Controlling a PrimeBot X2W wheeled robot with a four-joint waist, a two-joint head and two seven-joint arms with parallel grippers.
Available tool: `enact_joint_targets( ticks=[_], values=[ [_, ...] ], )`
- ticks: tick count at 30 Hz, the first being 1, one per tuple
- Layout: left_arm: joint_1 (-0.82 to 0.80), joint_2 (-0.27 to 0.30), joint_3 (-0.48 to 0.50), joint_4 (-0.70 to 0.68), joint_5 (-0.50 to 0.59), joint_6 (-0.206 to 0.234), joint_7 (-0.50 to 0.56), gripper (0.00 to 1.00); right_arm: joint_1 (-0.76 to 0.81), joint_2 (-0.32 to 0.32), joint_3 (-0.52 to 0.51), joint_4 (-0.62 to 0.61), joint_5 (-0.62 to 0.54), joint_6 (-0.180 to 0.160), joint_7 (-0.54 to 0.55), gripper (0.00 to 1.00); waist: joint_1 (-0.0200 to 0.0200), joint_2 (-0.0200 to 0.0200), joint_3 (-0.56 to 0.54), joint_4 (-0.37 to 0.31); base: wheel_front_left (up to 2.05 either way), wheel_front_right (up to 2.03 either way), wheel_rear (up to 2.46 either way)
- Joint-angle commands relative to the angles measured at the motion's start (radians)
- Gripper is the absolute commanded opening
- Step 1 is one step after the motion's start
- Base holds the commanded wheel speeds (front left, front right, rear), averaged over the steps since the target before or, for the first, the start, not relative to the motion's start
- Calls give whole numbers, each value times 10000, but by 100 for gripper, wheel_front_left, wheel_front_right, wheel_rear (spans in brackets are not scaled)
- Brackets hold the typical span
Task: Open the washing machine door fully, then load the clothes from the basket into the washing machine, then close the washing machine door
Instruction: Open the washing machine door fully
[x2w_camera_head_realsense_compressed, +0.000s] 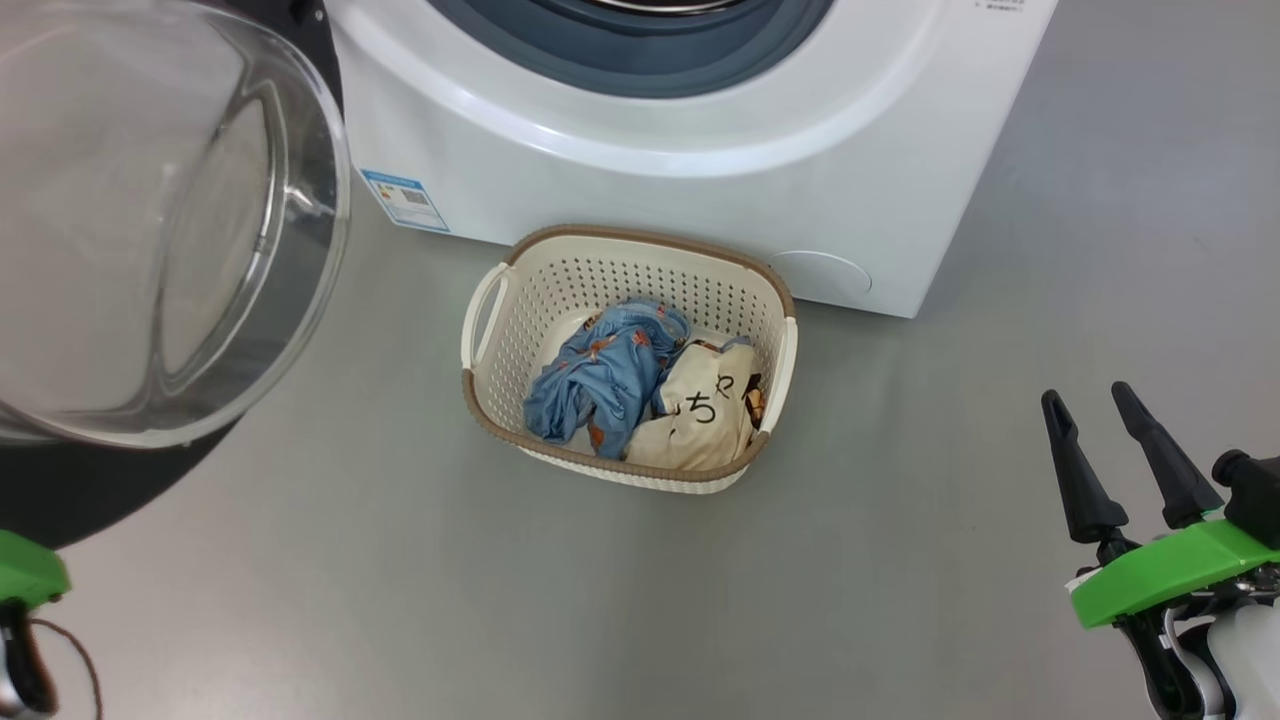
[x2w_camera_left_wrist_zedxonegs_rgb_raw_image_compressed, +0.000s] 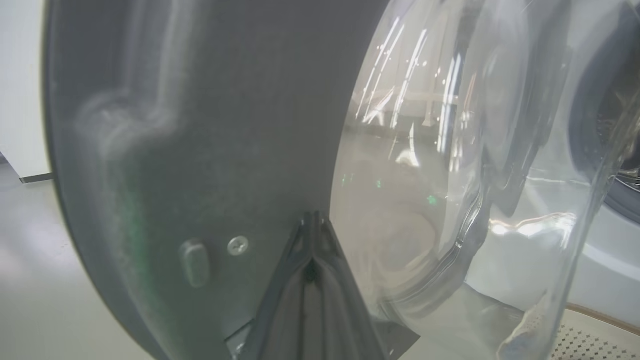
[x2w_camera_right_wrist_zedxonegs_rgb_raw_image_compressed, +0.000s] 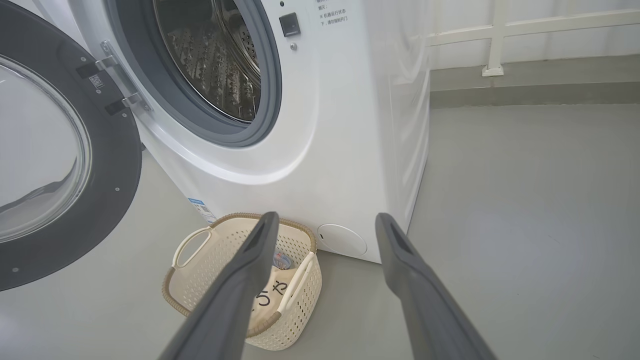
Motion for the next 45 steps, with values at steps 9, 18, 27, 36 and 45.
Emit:
enact_joint_targets(
  ticks=[9, 18, 27, 36, 45],
  values=[
    [-557, 1001, 957, 195, 370, 200, -64, 0, -451, -391, 327, -281, -124, 56, -122, 100, -1, 0, 480, -83, 0, 0, 0],
    [-1109, 1372, 1440, 627, 601, 175, -64, 0, -813, -653, 433, -342, -158, 56, -122, 100, -1, 0, 1022, -141, 0, 0, 0],
    [-1729, 1834, 1941, 1171, 739, 137, -64, 0, -1161, -860, 495, -386, -189, 56, -122, 100, -1, 0, 1575, -128, 0, 0, 0],
    [-2198, 2102, 2184, 1618, 912, 33, -64, 0, -1404, -1003, 561, -399, -183, 56, -122, 100, -1, 0, 1882, -126, 0, 0, 0],
    [-2441, 2210, 2321, 1908, 1041, -227, -64, 0, -1516, -960, 656, -319, -188, 56, -122, 100, -1, 0, 1770, -183, 0, 0, 0]
  ],
)
